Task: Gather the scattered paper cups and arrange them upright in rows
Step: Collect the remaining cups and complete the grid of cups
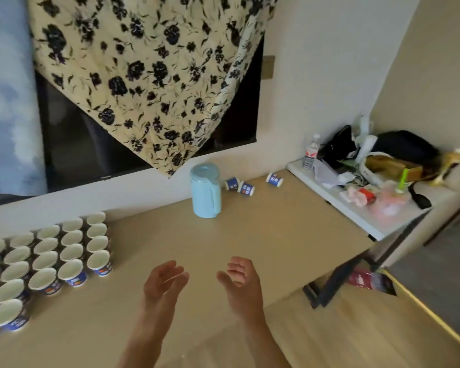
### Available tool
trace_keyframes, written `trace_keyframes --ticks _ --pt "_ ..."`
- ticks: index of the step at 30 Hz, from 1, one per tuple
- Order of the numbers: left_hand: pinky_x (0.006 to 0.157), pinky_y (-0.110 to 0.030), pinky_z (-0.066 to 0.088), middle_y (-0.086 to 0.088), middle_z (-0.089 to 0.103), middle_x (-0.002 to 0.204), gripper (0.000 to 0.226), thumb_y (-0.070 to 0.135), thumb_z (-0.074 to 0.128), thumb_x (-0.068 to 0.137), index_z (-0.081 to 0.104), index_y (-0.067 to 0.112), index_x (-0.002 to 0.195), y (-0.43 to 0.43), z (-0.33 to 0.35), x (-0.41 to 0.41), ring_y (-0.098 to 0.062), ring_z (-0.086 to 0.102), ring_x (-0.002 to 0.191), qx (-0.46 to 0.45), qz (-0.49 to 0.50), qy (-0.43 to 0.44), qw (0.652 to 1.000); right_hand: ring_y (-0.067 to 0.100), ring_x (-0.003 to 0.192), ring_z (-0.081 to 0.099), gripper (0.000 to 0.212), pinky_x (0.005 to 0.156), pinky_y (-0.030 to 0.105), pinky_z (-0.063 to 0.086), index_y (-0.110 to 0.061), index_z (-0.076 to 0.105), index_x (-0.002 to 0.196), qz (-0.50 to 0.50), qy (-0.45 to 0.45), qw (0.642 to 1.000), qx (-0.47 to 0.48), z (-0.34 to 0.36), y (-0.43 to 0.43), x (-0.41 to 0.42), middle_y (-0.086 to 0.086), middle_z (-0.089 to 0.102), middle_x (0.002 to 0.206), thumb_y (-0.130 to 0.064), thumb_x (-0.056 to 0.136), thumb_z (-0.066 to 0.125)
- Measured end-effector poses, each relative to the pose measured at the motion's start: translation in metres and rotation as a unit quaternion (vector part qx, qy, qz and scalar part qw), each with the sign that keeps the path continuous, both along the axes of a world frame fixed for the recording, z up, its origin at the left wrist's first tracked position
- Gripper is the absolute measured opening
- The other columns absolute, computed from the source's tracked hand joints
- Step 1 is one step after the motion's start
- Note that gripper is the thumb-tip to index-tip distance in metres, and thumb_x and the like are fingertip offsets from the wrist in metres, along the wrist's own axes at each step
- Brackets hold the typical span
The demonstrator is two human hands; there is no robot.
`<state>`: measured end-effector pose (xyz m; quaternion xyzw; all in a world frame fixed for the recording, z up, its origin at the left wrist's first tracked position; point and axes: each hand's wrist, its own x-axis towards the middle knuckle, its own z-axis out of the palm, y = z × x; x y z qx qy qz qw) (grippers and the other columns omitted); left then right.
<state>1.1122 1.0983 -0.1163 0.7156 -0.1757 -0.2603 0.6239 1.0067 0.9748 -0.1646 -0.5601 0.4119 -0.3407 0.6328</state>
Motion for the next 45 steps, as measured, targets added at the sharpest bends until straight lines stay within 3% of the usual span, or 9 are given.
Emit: trace_keyframes --ticks 6,11,18,23,26,29,33,42,45 --pt "0.095 -0.04 0.052 -0.001 0.074 0.11 0.028 0.012 0.072 0.091 0.065 0.019 0.116 -0.093 -0.003 -0.025 -0.012 0.068 0.105 0.014 -0.058 -0.006 0.998 0.015 0.101 0.068 0.031 0.083 0.02 0.051 -0.018 0.064 0.11 -0.028 0.027 0.999 0.021 -0.018 -0.073 -0.043 0.002 0.07 0.107 -0.012 0.085 0.08" --pt "0.098 -0.045 0.051 -0.003 0.074 0.11 0.027 0.007 0.071 0.09 0.065 0.02 0.113 -0.185 -0.028 -0.021 -0.017 0.068 0.106 0.019 -0.074 0.02 0.997 0.015 0.097 0.069 0.034 0.08 0.016 0.052 -0.015 0.064 0.112 -0.018 0.069 0.997 0.02 -0.046 -0.144 -0.047 0.004 0.07 0.106 -0.017 0.084 0.083" --pt "0.1 -0.043 0.051 -0.001 0.073 0.114 0.026 0.018 0.072 0.091 0.065 0.02 0.117 -0.296 -0.041 -0.003 -0.014 0.068 0.107 -0.001 -0.033 0.069 0.997 0.015 0.087 0.069 0.03 0.076 0.018 0.052 -0.016 0.063 0.108 0.019 0.13 0.991 -0.003 -0.049 -0.253 -0.044 0.008 0.07 0.102 -0.014 0.084 0.082" --pt "0.1 -0.042 0.051 -0.003 0.073 0.114 0.027 0.017 0.071 0.092 0.064 0.016 0.118 -0.342 -0.04 0.01 -0.014 0.068 0.105 0.011 -0.002 0.074 0.997 0.018 0.08 0.062 0.034 0.068 0.007 0.049 0.006 0.061 0.113 0.057 0.141 0.988 0.004 -0.05 -0.322 -0.017 0.03 0.067 0.104 0.007 0.083 0.077" --pt "0.095 -0.039 0.051 -0.003 0.073 0.114 0.023 0.016 0.071 0.092 0.065 0.019 0.115 -0.361 -0.05 0.015 -0.015 0.067 0.105 0.022 0.038 0.099 0.994 0.016 0.079 0.061 0.041 0.066 0.006 0.048 0.007 0.059 0.118 0.078 0.157 0.984 0.014 -0.06 -0.364 0.014 0.027 0.066 0.106 0.006 0.082 0.078" --pt "0.09 -0.033 0.052 -0.002 0.073 0.11 0.021 0.014 0.07 0.092 0.066 0.021 0.112 -0.374 -0.061 0.016 -0.015 0.068 0.102 0.031 0.085 0.119 0.989 0.019 0.092 0.065 0.049 0.073 0.014 0.05 -0.008 0.056 0.125 0.11 0.172 0.979 0.014 -0.077 -0.408 0.054 0.012 0.064 0.114 -0.009 0.083 0.082" --pt "0.083 -0.031 0.05 0.0 0.074 0.107 0.019 0.012 0.069 0.093 0.067 0.021 0.11 -0.391 -0.079 0.016 -0.015 0.068 0.099 0.062 0.164 0.13 0.976 0.026 0.11 0.059 0.069 0.098 0.037 0.051 -0.006 0.047 0.135 0.158 0.233 0.959 -0.021 -0.112 -0.471 0.12 0.016 0.052 0.129 -0.017 0.079 0.085" --pt "0.096 -0.04 0.053 0.003 0.076 0.107 0.02 0.015 0.07 0.092 0.068 0.023 0.11 -0.434 -0.101 0.003 -0.013 0.07 0.105 0.122 0.227 0.147 0.955 0.031 0.131 0.048 0.08 0.101 0.045 0.048 -0.009 0.037 0.143 0.262 0.382 0.87 -0.171 -0.174 -0.565 0.239 0.012 0.041 0.141 -0.032 0.079 0.08" --pt "0.093 -0.038 0.053 0.01 0.076 0.105 0.025 0.027 0.076 0.087 0.068 0.028 0.11 -0.448 -0.105 0.003 -0.007 0.07 0.104 0.134 0.224 0.149 0.954 0.03 0.129 0.049 0.079 0.098 0.042 0.047 -0.012 0.039 0.139 0.282 0.414 0.843 -0.197 -0.196 -0.574 0.259 0.01 0.043 0.138 -0.03 0.075 0.081"
